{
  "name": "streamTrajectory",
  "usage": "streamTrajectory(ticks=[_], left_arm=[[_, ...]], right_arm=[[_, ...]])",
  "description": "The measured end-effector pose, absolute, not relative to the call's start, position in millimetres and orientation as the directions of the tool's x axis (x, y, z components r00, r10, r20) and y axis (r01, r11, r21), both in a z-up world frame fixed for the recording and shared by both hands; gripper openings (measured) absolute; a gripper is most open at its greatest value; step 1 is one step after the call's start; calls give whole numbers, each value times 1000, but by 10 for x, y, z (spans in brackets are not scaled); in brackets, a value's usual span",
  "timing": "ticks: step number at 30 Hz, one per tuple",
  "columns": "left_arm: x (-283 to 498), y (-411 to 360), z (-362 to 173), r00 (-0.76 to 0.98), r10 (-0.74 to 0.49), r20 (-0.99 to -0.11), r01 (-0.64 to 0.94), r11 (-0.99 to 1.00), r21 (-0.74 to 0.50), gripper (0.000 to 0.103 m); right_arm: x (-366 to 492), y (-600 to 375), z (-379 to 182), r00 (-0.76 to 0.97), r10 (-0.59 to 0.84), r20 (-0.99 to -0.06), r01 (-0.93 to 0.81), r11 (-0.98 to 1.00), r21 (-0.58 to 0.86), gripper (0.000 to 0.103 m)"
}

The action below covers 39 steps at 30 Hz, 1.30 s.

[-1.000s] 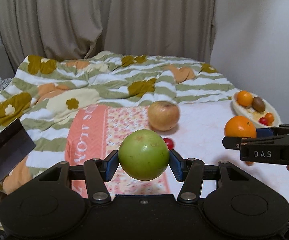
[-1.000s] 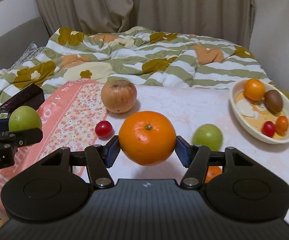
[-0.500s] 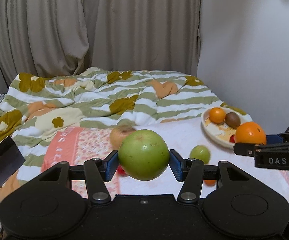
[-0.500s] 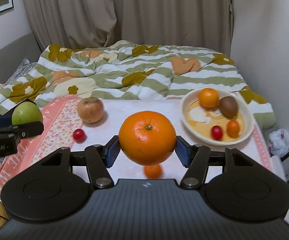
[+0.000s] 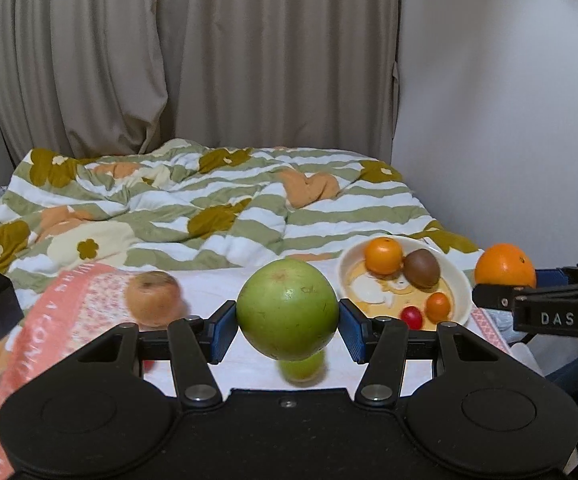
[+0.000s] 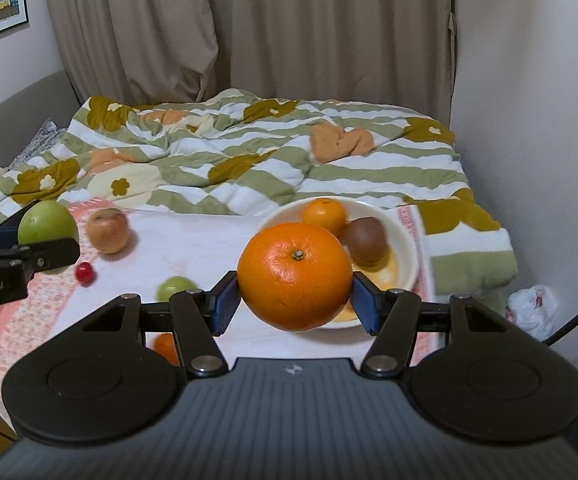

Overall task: Organize fruits
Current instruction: 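Carry the pomelo and orange to the duck bowl and lower them in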

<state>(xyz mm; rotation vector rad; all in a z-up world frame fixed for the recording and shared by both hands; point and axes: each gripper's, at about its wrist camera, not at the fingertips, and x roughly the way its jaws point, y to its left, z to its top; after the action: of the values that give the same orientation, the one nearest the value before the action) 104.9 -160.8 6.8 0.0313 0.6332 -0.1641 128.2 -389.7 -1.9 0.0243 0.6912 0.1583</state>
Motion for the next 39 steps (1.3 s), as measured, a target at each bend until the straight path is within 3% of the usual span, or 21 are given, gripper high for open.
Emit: streamTrajectory(ticks=[16, 37, 38, 39], left_arm=[[1856, -2463, -400, 687, -230, -689, 286, 958, -35, 58], [2661, -2793, -1015, 547, -260, -796, 405, 914, -21, 59], [2667, -2793, -1004, 550, -263, -793, 403, 915, -24, 65], [2664, -2789, -973, 561, -270, -783, 402, 915, -28, 82]], right_arm=[[1885, -4620, -466, 719, 90, -690, -26, 994, 103, 75], [2311, -4656, -750, 676, 44, -735, 39, 995, 95, 75], [2316, -4658, -747, 676, 42, -736, 41, 995, 95, 75], [2318, -4661, -742, 677, 42, -735, 41, 995, 94, 75]])
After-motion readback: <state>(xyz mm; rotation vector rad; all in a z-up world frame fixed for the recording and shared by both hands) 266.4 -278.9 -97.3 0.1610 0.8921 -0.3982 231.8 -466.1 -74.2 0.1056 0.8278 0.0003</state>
